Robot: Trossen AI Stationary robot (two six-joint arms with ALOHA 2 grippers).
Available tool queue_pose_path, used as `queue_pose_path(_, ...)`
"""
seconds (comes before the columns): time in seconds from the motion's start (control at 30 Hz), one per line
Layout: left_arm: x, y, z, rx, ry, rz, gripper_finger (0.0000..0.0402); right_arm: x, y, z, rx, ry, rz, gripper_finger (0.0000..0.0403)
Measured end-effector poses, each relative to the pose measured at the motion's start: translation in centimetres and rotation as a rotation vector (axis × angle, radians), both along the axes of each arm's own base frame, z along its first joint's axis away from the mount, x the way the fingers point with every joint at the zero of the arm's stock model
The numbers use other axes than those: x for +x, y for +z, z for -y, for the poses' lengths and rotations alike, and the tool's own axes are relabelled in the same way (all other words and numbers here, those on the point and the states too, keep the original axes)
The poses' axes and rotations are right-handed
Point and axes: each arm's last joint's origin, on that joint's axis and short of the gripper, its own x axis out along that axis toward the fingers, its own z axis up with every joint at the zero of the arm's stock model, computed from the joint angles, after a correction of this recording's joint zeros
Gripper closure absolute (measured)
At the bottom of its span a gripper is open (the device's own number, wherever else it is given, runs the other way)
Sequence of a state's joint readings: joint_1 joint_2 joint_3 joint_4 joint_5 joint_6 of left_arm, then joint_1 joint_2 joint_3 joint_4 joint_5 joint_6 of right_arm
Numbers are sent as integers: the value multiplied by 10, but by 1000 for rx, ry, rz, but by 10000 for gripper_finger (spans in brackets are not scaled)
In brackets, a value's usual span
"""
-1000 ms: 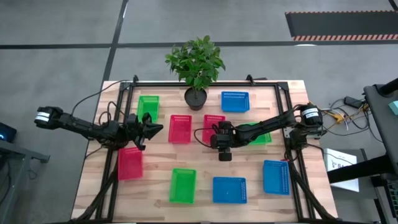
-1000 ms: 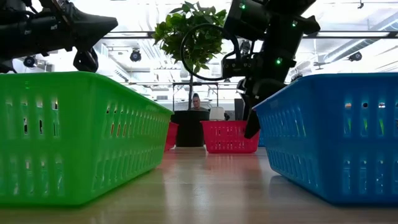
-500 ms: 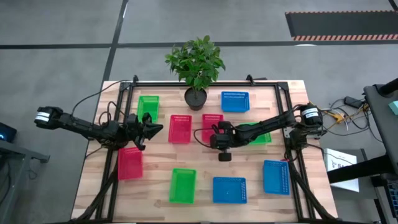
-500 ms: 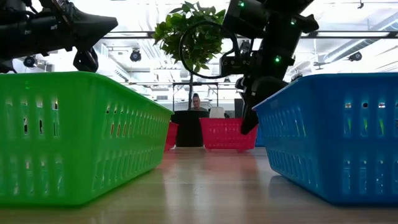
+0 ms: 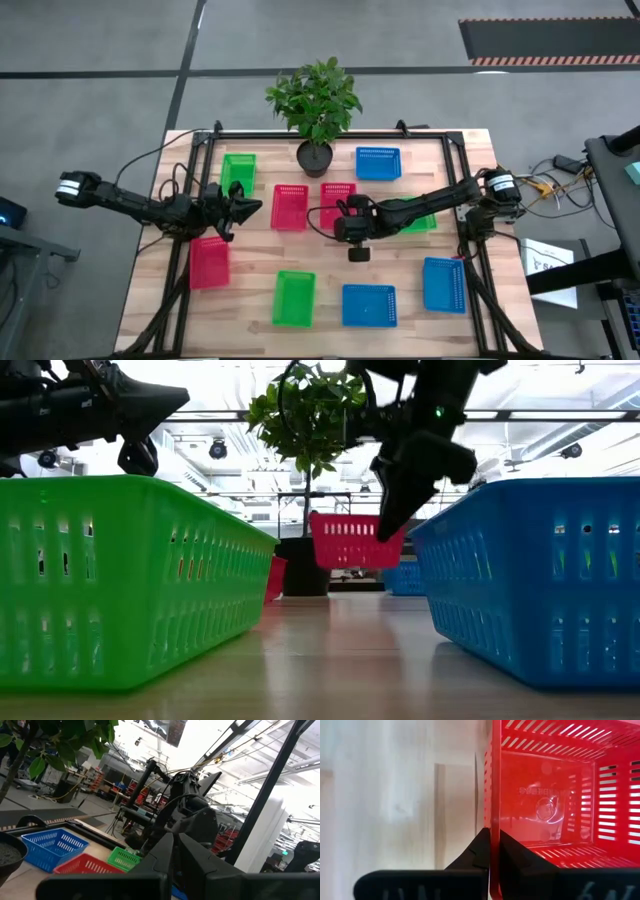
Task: Stack baskets by color
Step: Stack the top right red basket on top of the top left red basket
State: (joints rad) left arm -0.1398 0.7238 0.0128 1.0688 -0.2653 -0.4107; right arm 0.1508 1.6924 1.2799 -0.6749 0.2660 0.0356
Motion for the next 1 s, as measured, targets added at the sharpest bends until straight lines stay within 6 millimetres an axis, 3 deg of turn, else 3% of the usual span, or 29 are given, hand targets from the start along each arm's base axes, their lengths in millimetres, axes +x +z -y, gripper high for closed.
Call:
queue_pose_path(0.43,0,0,0,4,2,4,391,16,42,-20,-14,9,105,394)
queue_pose_path(1.0,-3,7,0,17,11,77,391,76,56,-26,-23,31,183,394)
